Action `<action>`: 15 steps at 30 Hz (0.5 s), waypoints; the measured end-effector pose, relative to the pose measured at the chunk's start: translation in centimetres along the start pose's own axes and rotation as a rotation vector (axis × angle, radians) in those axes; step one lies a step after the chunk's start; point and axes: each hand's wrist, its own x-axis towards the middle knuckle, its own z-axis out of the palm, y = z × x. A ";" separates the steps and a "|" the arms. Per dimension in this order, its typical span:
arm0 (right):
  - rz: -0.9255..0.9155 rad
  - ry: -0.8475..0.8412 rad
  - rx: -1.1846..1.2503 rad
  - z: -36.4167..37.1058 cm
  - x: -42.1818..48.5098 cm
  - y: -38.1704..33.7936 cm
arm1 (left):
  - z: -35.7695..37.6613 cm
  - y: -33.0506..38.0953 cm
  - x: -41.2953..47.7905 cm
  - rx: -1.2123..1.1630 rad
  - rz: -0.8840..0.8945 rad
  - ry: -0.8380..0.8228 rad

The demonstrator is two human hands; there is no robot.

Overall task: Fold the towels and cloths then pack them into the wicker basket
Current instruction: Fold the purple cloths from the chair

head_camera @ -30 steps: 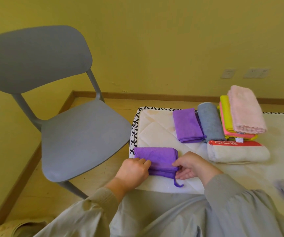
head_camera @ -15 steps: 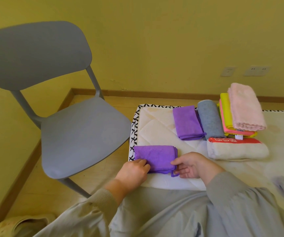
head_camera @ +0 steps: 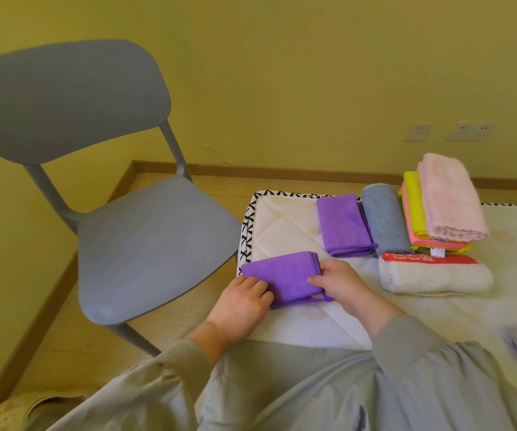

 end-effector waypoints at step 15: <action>-0.029 0.132 -0.529 1.0 1.4 1.7 | -0.5 1.1 3.6 -0.090 -0.394 -0.283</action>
